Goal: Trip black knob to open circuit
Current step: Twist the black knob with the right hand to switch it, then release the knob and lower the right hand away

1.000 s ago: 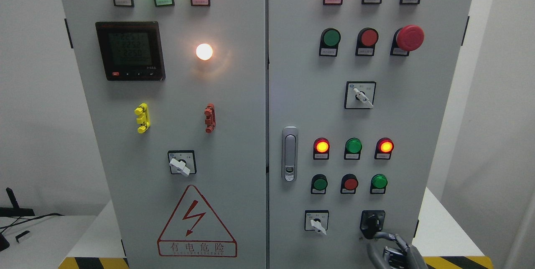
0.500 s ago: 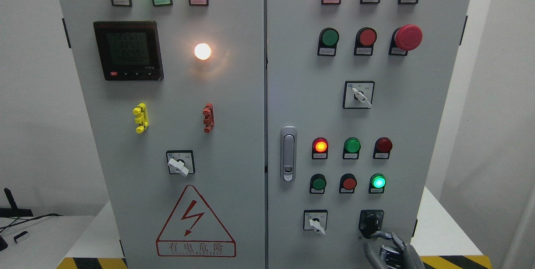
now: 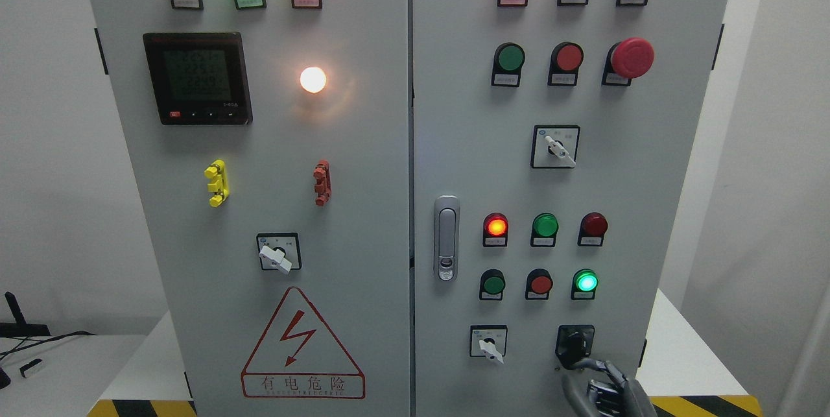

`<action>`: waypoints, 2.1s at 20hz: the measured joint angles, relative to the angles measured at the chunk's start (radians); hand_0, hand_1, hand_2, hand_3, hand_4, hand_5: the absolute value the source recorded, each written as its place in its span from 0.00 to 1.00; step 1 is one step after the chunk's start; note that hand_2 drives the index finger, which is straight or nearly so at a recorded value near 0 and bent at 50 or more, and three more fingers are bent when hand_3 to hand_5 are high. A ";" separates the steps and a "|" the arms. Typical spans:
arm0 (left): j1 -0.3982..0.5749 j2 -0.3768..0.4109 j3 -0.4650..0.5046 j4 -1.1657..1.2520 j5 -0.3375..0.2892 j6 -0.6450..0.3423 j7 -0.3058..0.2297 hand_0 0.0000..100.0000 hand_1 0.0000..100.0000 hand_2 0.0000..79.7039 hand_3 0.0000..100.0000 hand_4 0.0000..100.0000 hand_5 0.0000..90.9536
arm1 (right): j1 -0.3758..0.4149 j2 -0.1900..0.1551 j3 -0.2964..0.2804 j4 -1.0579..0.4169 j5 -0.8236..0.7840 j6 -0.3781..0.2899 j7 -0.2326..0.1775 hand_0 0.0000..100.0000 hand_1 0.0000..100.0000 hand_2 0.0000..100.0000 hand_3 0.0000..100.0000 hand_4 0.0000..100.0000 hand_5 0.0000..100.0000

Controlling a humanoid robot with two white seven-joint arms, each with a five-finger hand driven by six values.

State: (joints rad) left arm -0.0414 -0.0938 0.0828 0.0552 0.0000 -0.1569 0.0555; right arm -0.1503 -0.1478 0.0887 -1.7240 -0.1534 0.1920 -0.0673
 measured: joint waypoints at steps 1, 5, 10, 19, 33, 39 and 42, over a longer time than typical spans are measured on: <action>0.000 0.000 0.000 0.000 0.000 0.000 0.000 0.12 0.39 0.00 0.00 0.00 0.00 | 0.001 0.000 0.000 0.000 0.000 0.000 0.000 0.39 0.65 0.38 1.00 1.00 0.94; 0.000 0.000 0.000 0.000 0.000 0.000 0.000 0.12 0.39 0.00 0.00 0.00 0.00 | 0.003 0.000 -0.003 0.000 0.001 -0.002 0.002 0.39 0.65 0.38 1.00 1.00 0.94; 0.000 0.000 0.000 0.000 0.000 0.000 0.000 0.12 0.39 0.00 0.00 0.00 0.00 | 0.006 -0.001 -0.007 0.001 0.005 -0.005 0.004 0.39 0.65 0.38 1.00 1.00 0.94; 0.000 0.000 0.000 0.000 0.000 0.000 0.000 0.12 0.39 0.00 0.00 0.00 0.00 | 0.007 -0.003 -0.021 0.008 0.011 -0.006 0.011 0.40 0.65 0.38 1.00 1.00 0.94; 0.000 0.000 0.000 0.000 0.000 0.000 0.000 0.12 0.39 0.00 0.00 0.00 0.00 | 0.010 -0.009 -0.066 0.015 0.013 -0.007 0.016 0.40 0.65 0.38 1.00 1.00 0.94; 0.000 0.000 0.000 0.000 0.000 0.000 0.000 0.12 0.39 0.00 0.00 0.00 0.00 | 0.011 -0.011 -0.076 0.016 0.014 -0.005 0.017 0.40 0.65 0.38 1.00 1.00 0.94; 0.000 0.000 0.000 0.000 0.000 0.000 0.000 0.12 0.39 0.00 0.00 0.00 0.00 | 0.014 -0.012 -0.079 0.017 0.014 -0.005 0.013 0.40 0.65 0.38 1.00 1.00 0.94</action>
State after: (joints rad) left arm -0.0414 -0.0938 0.0829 0.0552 0.0000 -0.1569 0.0555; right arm -0.1366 -0.1601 0.0098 -1.7074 -0.1397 0.1866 -0.0543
